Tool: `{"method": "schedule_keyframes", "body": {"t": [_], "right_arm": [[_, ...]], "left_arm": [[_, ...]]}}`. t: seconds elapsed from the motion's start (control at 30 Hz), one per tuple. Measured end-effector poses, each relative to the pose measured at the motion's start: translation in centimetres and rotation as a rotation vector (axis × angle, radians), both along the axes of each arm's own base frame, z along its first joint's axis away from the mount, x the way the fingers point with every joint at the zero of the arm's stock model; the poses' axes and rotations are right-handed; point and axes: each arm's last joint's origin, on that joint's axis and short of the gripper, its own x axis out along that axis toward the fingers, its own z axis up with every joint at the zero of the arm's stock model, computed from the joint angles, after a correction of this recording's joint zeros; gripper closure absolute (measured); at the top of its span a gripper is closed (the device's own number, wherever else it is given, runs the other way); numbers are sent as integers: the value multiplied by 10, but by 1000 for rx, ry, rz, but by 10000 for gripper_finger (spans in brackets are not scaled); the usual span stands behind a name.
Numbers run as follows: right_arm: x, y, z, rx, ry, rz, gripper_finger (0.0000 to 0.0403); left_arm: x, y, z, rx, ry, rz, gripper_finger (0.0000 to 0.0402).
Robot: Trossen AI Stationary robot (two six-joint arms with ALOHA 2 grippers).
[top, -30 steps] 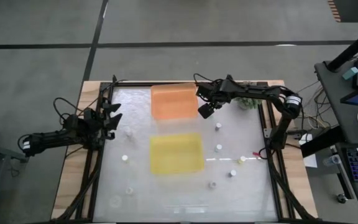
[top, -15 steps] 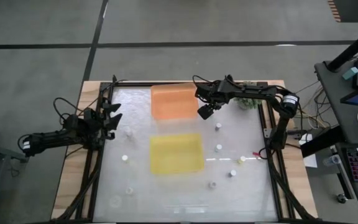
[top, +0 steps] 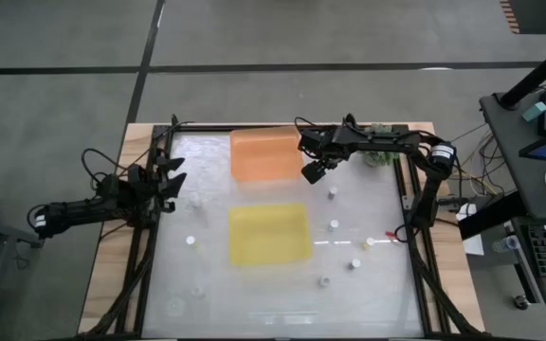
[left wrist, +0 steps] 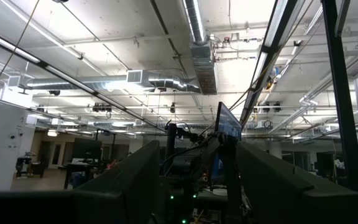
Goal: Pick and place medicine bottles into bin by pill shape (circle, oval)
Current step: Put the top green tablet bottle into the orange bin
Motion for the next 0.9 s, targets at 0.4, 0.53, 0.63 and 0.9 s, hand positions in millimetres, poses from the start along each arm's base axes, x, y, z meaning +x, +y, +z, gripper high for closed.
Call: {"method": "schedule_keyframes", "body": {"t": [0.4,0.53,0.63,0.9], "right_arm": [[2,1,-4,-11,-27,1,189],[3,2,-4,-10,-29,-8,205],[3,3,-4,-10,-30,-3,220],[4,4,-4,-11,-31,1,264]], "left_arm": [[0,0,0,0,0,0,204],[0,0,0,0,0,0,204],[0,0,0,0,0,0,204],[0,0,0,0,0,0,204]]}}
